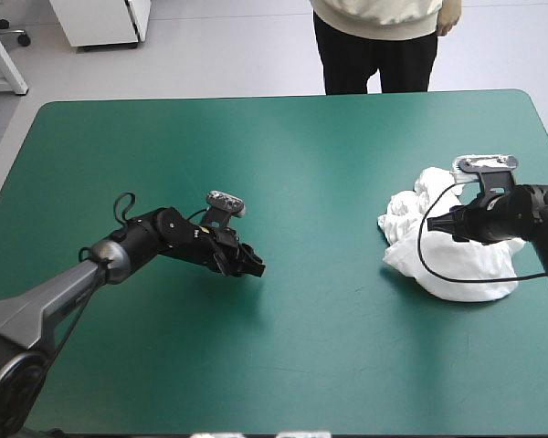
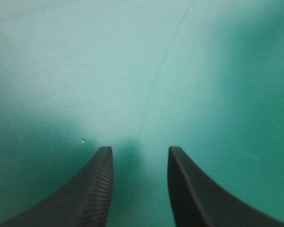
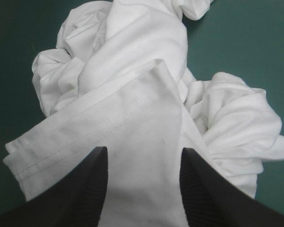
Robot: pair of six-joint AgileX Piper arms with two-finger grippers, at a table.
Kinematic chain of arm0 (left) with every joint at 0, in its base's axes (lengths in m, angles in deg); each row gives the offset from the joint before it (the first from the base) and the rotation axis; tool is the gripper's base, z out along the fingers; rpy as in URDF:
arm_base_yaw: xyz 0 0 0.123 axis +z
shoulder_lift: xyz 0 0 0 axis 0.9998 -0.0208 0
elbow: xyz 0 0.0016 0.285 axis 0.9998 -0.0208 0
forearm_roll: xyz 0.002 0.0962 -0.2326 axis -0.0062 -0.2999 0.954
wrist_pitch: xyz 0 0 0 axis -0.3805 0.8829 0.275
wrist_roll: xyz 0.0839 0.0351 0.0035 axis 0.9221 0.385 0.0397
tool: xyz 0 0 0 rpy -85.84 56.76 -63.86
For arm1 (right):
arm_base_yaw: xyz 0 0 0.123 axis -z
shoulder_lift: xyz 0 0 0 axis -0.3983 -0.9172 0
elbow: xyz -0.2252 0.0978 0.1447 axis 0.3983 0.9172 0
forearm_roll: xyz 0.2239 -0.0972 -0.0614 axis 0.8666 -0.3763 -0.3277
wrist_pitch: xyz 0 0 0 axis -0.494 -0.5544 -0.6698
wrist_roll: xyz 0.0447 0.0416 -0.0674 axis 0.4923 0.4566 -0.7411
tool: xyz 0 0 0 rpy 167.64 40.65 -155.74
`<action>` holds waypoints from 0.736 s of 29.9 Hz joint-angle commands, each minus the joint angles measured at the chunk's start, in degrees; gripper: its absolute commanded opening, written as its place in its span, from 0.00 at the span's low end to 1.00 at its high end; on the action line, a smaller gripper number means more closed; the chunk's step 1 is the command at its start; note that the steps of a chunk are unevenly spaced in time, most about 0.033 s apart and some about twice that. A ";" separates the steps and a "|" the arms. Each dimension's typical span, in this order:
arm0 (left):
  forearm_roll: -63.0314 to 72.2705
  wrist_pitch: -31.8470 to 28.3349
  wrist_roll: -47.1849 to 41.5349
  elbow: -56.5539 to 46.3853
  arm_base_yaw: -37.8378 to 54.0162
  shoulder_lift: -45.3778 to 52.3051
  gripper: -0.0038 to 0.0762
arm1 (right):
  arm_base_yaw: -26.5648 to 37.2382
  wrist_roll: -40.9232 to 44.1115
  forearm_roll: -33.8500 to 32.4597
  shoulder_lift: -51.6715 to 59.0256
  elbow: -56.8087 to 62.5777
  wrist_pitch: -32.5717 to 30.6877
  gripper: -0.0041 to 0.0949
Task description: Fold the cloth
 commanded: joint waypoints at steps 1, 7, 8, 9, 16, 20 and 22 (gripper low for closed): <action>1.40 -0.25 -1.07 1.63 -0.40 10.68 0.41 | 0.29 -0.27 -0.16 1.49 -1.99 2.14 0.50; -11.08 -0.77 -10.81 1.63 -0.40 25.94 0.41 | 0.29 -0.27 -0.16 1.49 -1.99 2.34 0.50; -16.12 -0.62 -14.65 1.63 -0.40 28.43 0.41 | 0.29 -0.27 -0.16 1.49 -1.99 2.37 0.50; -21.24 -0.17 -18.69 1.63 -0.40 30.82 0.41 | 0.29 -0.27 -0.16 1.49 -1.99 2.39 0.51; -47.62 4.52 -39.62 1.63 -0.40 44.34 0.41 | 0.29 -0.91 -0.16 1.49 -1.99 2.63 0.51; -60.83 12.25 -46.85 1.63 -0.40 49.49 0.41 | 0.29 -3.31 0.48 1.49 -1.99 2.39 0.51; -64.81 15.54 -47.90 1.63 -0.40 50.76 0.41 | 0.29 -3.56 0.49 1.32 -1.99 2.39 0.51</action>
